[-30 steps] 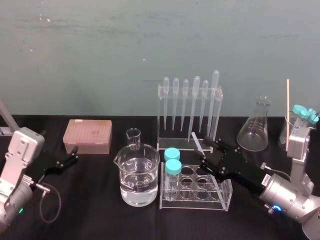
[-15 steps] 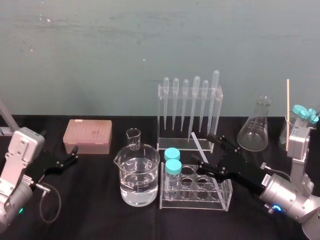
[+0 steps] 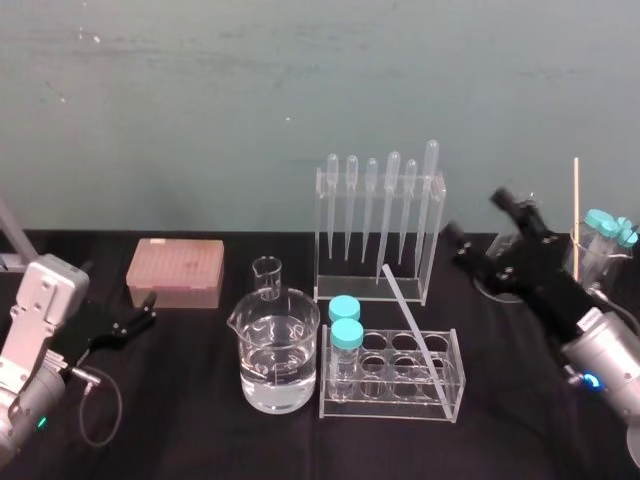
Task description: Pick up the stirring rod with one hand, then place it down.
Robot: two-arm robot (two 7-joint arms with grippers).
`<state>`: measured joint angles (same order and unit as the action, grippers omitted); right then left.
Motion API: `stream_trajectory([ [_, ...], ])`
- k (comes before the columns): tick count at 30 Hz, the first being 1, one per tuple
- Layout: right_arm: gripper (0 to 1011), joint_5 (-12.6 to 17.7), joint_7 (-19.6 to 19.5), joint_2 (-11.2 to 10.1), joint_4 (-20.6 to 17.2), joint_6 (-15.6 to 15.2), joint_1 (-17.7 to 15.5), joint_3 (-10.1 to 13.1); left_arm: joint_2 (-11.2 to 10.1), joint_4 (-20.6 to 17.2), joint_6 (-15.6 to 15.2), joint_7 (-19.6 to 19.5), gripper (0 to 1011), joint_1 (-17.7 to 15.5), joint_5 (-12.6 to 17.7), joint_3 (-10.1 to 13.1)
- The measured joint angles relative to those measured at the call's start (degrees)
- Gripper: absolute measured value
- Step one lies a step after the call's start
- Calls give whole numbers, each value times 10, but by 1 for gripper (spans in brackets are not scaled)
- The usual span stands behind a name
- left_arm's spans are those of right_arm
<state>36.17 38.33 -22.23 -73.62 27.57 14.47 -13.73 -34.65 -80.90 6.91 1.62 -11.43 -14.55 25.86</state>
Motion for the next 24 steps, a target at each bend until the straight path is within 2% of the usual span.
stream_trajectory([
  [4, 1003, -25, -81, 1, -14, -24, -20, 29, 0, 0, 0, 0, 1000, 0, 0, 0],
  [5, 1003, -38, -117, -1, -18, -46, -27, 38, 0, 0, 0, 0, 1000, 0, 0, 0],
  [7, 1003, -52, -153, -5, -22, -79, -37, 46, 0, 0, 0, 0, 1000, 0, 0, 0],
  [9, 1003, -61, -173, -8, -23, -103, -43, 49, 0, 0, 0, 0, 1000, 0, 0, 0],
  [10, 1003, -66, -186, -10, -25, -126, -48, 50, 0, 0, 0, 0, 1000, 0, 0, 0],
  [14, 1003, -75, -201, -14, -25, -174, -55, 47, 0, 0, 0, 0, 1000, 0, 0, 0],
  [24, 1003, -75, -199, -13, -26, -164, -54, 47, 0, 0, 0, 0, 1000, 0, 0, 0],
])
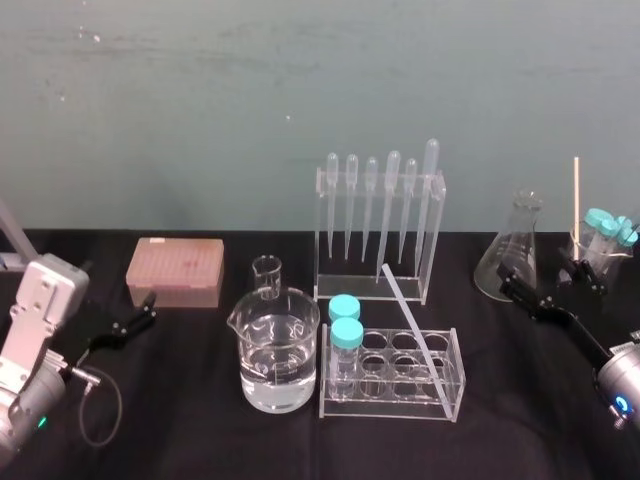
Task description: Pick up the stirring rod with one hand, then place it down.
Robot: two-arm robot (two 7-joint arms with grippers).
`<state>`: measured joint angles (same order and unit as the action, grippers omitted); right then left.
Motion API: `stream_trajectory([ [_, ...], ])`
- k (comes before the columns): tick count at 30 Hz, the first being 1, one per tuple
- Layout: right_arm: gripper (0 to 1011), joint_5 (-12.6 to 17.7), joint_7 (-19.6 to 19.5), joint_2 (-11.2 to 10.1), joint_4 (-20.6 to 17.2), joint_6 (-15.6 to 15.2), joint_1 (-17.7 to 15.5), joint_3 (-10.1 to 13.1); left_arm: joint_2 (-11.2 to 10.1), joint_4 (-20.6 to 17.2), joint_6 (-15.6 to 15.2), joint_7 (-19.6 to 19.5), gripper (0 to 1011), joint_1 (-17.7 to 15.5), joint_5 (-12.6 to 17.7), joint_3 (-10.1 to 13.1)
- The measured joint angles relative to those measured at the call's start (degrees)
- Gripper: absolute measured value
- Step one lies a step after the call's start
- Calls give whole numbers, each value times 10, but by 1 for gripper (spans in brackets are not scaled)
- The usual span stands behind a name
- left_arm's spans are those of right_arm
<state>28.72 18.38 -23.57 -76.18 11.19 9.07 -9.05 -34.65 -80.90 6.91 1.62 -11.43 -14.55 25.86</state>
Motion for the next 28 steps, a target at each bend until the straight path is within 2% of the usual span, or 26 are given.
stream_trajectory([
  [28, 1003, 1, 4, 0, 0, 8, 2, 0, 0, 0, 0, 0, 1000, 0, 0, 0],
])
